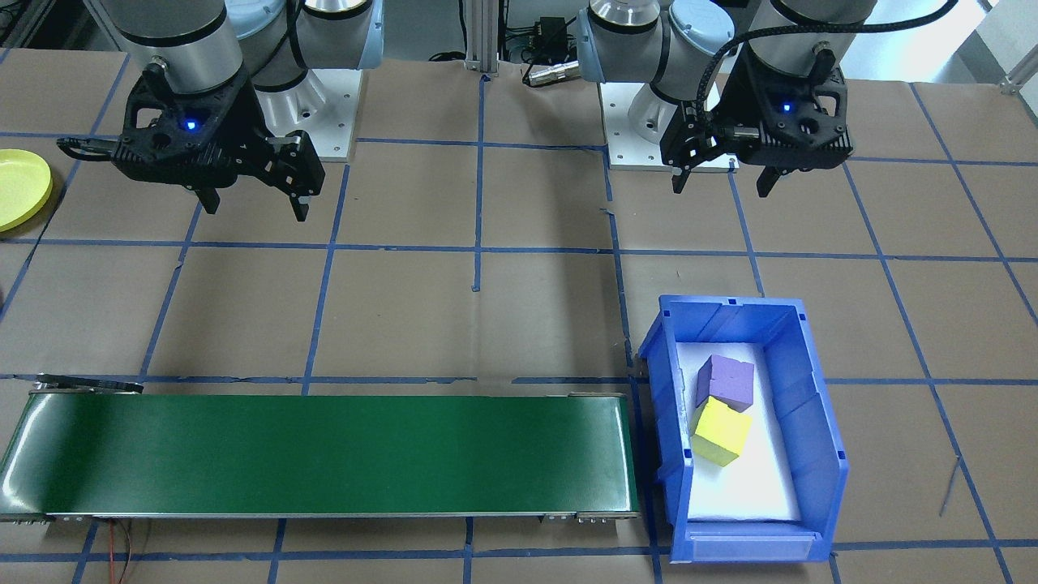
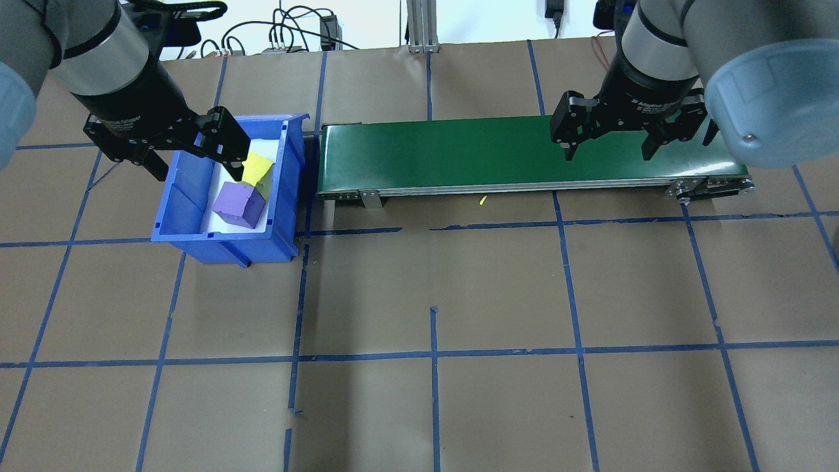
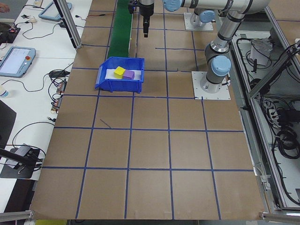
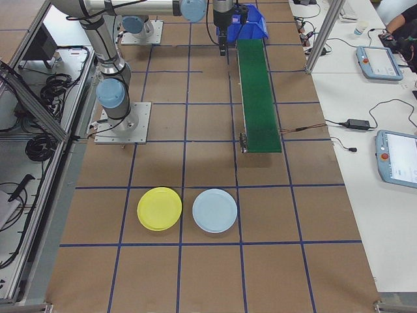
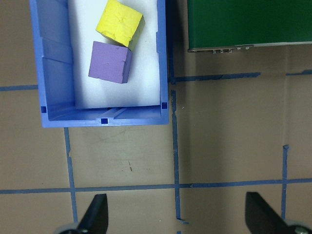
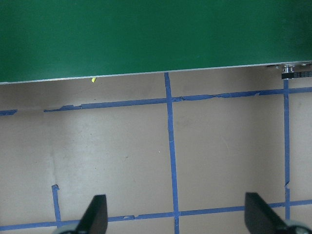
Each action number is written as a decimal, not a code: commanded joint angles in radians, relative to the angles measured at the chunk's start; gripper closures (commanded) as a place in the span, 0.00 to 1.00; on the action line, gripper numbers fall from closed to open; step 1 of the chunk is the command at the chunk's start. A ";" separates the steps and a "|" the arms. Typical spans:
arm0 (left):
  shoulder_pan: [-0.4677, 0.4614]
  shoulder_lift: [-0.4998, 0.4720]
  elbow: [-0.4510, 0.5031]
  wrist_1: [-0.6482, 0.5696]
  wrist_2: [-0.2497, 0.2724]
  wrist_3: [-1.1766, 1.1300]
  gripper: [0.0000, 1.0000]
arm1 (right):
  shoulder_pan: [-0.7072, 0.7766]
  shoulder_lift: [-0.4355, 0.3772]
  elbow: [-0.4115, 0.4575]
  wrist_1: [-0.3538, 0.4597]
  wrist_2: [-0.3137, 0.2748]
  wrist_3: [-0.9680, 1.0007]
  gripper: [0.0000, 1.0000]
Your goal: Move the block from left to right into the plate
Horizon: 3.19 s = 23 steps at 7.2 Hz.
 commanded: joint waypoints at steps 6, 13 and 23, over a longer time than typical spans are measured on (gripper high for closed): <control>0.119 -0.361 -0.060 0.397 -0.021 0.235 0.01 | 0.002 0.000 0.003 0.011 0.005 0.000 0.00; 0.160 -0.430 -0.144 0.479 -0.022 0.225 0.04 | 0.002 0.000 0.002 0.014 0.004 -0.001 0.00; 0.119 -0.232 -0.007 0.230 -0.022 0.183 0.85 | 0.002 0.000 0.002 0.016 0.002 -0.001 0.00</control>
